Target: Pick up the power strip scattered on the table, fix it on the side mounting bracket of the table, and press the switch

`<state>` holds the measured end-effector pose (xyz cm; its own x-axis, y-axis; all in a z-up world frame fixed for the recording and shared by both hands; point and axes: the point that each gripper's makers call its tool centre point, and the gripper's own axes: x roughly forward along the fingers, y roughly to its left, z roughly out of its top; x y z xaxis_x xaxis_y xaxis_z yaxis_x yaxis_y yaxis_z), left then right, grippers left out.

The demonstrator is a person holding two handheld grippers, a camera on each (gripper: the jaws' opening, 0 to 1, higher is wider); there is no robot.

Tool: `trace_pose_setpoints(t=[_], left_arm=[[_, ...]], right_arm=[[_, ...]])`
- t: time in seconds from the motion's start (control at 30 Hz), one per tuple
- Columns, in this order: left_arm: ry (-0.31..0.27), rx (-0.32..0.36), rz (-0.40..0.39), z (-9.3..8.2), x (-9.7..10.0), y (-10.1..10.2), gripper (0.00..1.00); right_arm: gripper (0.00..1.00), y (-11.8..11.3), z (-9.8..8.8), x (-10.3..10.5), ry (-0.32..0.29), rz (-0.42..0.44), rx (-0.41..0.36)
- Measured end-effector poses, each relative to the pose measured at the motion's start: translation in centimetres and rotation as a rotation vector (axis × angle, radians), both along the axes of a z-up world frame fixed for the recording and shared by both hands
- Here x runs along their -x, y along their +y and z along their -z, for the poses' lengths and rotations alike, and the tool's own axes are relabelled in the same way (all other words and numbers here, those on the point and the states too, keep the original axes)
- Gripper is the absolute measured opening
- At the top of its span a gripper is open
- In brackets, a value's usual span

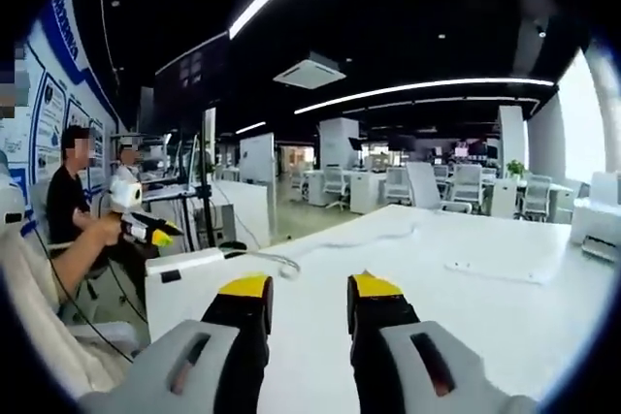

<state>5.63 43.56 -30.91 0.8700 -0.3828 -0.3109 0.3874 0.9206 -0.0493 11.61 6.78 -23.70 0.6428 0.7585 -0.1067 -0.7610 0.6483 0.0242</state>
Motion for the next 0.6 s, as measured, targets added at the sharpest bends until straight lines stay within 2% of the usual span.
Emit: trace_pose_setpoints(t=[0.1,0.13,0.27,0.43,0.5,0.6], left_arm=[[-0.02,0.005,0.011,-0.3,-0.3,-0.8,0.41],[-0.065,0.024,0.008,-0.9,-0.7,-1.2,0.42],[-0.129,0.032,0.008,-1.8,-1.0,-2.0,0.44],[-0.23,0.035,-0.043,-3.3,-1.8,-2.4,0.49],[-0.238,0.036,-0.042,-3.2,-2.0,-2.8,0.5],[-0.213,0.04,-0.034,-2.6,-2.1,-3.4,0.49]], right_arm=[[0.3,-1.0,-0.5,0.3,-0.03,0.024,-0.03],[0.3,-1.5,-0.7,0.5,-0.04,0.036,-0.054],[0.3,-2.7,-0.8,0.7,-0.06,0.075,-0.079],[0.31,-4.7,-0.6,0.7,-0.085,0.144,-0.106],[0.31,-5.3,-0.5,0.7,-0.093,0.165,-0.112],[0.32,-6.3,-0.6,0.9,-0.112,0.187,-0.11]])
